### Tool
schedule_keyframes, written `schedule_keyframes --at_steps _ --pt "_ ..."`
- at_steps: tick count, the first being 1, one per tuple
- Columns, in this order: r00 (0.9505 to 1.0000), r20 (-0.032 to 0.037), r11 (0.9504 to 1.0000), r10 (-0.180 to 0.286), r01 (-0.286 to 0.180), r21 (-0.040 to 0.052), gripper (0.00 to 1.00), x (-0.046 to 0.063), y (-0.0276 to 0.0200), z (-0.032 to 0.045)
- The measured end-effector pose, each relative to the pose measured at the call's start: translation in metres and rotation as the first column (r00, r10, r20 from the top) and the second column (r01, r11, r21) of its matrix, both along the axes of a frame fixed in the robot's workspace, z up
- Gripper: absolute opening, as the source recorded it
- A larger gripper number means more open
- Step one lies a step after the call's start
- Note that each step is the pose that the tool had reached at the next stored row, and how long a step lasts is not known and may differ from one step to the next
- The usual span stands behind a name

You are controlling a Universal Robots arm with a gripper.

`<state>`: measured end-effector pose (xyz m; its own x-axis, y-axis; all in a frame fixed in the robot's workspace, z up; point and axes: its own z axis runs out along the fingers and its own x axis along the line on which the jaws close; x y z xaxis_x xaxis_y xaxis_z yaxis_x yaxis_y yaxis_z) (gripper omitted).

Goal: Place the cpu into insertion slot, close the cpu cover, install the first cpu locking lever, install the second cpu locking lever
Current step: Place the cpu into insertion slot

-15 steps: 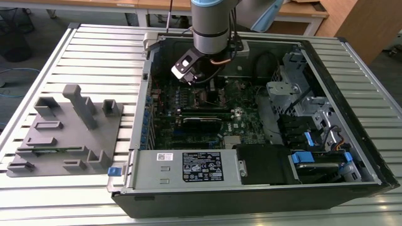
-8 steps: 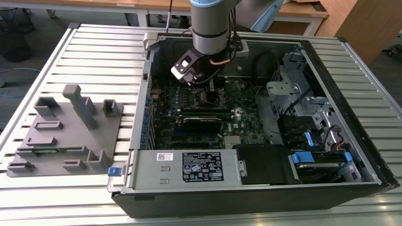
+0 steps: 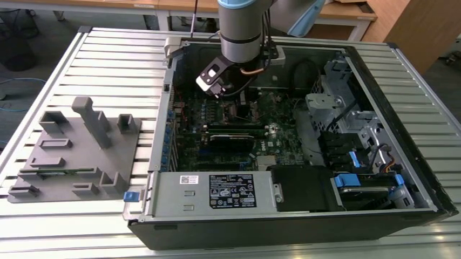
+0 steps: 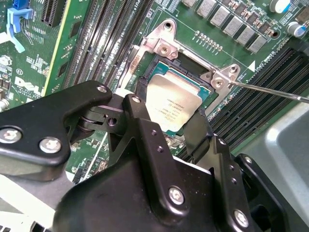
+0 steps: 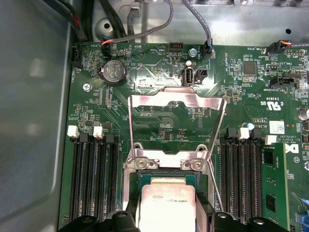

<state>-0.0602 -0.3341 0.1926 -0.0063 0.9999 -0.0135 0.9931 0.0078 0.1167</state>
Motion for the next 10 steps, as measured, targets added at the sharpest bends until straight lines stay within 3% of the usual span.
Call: schedule_keyframes --at_steps 10 --pt "1.0 -0.0001 1.0 0.0 0.0 -0.0001 0.54 -0.0005 -0.0001 -0.0003"
